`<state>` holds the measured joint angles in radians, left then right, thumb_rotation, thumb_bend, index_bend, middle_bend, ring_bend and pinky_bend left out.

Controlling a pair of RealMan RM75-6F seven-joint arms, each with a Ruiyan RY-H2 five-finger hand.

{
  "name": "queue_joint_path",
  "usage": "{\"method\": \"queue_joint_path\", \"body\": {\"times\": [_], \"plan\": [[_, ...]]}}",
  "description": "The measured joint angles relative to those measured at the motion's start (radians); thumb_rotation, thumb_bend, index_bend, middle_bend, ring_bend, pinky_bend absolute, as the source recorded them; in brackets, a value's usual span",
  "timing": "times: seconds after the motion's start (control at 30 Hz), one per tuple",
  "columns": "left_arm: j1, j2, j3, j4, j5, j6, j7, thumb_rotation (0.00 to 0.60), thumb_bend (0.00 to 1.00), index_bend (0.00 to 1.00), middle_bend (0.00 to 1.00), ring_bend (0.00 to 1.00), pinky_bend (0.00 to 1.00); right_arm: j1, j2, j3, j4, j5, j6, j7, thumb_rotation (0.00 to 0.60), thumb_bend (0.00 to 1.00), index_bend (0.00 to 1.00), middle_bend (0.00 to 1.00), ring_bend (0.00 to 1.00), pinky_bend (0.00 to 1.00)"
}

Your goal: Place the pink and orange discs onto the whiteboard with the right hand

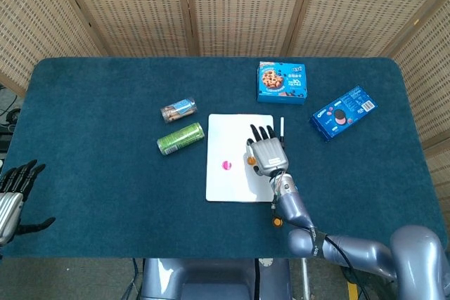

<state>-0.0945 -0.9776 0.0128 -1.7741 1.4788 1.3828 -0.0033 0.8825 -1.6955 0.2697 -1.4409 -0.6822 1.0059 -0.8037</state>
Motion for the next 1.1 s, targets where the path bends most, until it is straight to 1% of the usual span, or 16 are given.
{"method": "queue_joint_path", "body": {"times": [0.1, 0.2, 0.3, 0.37, 0.53, 0.6, 0.8, 0.9, 1.1], "plan": [[0.0, 0.001, 0.001, 0.0, 0.003, -0.001, -0.002, 0.6, 0.0, 0.0, 0.0, 0.0, 0.0, -0.008, 0.023, -0.007, -0.041, -0.016, 0.017, 0.01, 0.6, 0.31, 0.19, 0.0, 0.0, 0.0], [0.0, 0.002, 0.003, 0.0, 0.008, 0.001, -0.003, 0.6, 0.0, 0.0, 0.0, 0.0, 0.0, -0.034, 0.06, -0.024, -0.11, -0.045, 0.034, 0.04, 0.6, 0.31, 0.21, 0.0, 0.0, 0.0], [0.001, 0.002, 0.007, 0.0, 0.017, 0.004, -0.001, 0.6, 0.0, 0.0, 0.0, 0.0, 0.0, -0.075, 0.108, -0.055, -0.183, -0.092, 0.053, 0.089, 0.6, 0.31, 0.27, 0.0, 0.0, 0.0], [0.003, 0.0, 0.01, 0.0, 0.025, 0.007, 0.002, 0.6, 0.0, 0.0, 0.0, 0.0, 0.0, -0.11, 0.145, -0.091, -0.218, -0.142, 0.07, 0.119, 0.6, 0.31, 0.33, 0.0, 0.0, 0.0], [0.006, -0.004, 0.014, 0.0, 0.032, 0.013, 0.011, 0.6, 0.0, 0.0, 0.0, 0.0, 0.0, -0.204, 0.228, -0.199, -0.266, -0.29, 0.114, 0.207, 0.6, 0.31, 0.35, 0.0, 0.0, 0.0], [0.006, -0.006, 0.015, -0.002, 0.031, 0.013, 0.016, 0.6, 0.0, 0.0, 0.0, 0.0, 0.0, -0.24, 0.252, -0.234, -0.275, -0.337, 0.129, 0.25, 0.6, 0.31, 0.36, 0.0, 0.0, 0.0], [0.009, -0.01, 0.015, -0.006, 0.032, 0.018, 0.03, 0.6, 0.0, 0.0, 0.0, 0.0, 0.0, -0.311, 0.283, -0.298, -0.268, -0.443, 0.154, 0.337, 0.6, 0.33, 0.38, 0.0, 0.0, 0.0], [0.007, -0.013, 0.016, -0.006, 0.032, 0.015, 0.036, 0.6, 0.0, 0.0, 0.0, 0.0, 0.0, -0.329, 0.282, -0.309, -0.244, -0.458, 0.15, 0.357, 0.6, 0.33, 0.39, 0.0, 0.0, 0.0], [0.007, -0.016, 0.016, -0.006, 0.031, 0.013, 0.041, 0.6, 0.0, 0.0, 0.0, 0.0, 0.0, -0.346, 0.256, -0.313, -0.198, -0.471, 0.137, 0.365, 0.6, 0.34, 0.4, 0.0, 0.0, 0.0]]}}
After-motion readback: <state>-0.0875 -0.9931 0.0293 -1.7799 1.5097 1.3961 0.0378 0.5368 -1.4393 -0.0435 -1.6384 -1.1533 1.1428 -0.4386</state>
